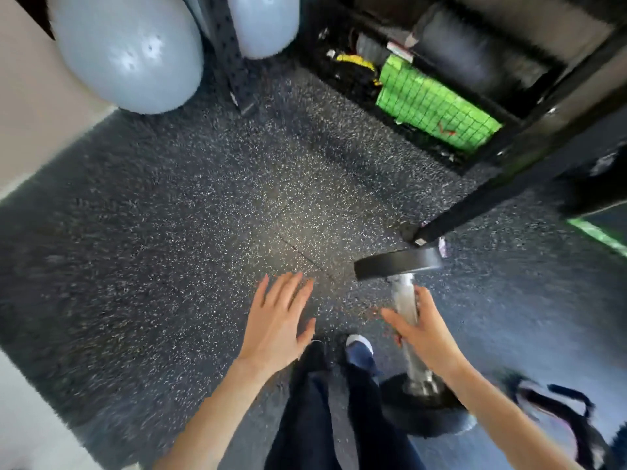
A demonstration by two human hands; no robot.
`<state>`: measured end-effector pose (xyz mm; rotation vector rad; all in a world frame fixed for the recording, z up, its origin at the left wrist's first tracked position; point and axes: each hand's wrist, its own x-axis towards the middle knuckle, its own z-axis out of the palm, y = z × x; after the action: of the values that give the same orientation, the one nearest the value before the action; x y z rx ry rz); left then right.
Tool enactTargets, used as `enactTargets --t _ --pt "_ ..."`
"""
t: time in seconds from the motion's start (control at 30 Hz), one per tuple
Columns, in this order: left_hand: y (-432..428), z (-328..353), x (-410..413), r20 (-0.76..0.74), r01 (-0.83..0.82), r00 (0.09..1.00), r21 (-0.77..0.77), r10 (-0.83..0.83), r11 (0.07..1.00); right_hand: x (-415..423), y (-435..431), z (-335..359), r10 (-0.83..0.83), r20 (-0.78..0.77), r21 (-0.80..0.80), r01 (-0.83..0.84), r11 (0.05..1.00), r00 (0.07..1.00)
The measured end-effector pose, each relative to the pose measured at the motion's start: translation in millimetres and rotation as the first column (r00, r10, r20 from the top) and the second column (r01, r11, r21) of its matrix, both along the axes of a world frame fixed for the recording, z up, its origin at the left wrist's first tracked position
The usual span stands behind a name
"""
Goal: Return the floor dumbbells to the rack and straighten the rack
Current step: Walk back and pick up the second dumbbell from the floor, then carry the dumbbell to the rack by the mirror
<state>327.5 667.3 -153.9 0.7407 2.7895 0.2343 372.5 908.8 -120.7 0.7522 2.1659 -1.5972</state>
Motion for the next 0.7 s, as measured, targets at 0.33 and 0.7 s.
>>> enactTargets --t 0.33,0.7 --pt "107.5 75.3 26.9 -0.099 0.499 0.866 0.115 -0.49 0.859 112.9 61.8 82.2 -0.448 -0.108 -0.039 0.447 0.894 0.887" --pt "334.4 102.9 85.6 -0.158 0.813 0.581 0.068 -0.799 0.578 251.5 204.3 99.9 -0.842 -0.097 -0.021 0.845 0.534 0.53"
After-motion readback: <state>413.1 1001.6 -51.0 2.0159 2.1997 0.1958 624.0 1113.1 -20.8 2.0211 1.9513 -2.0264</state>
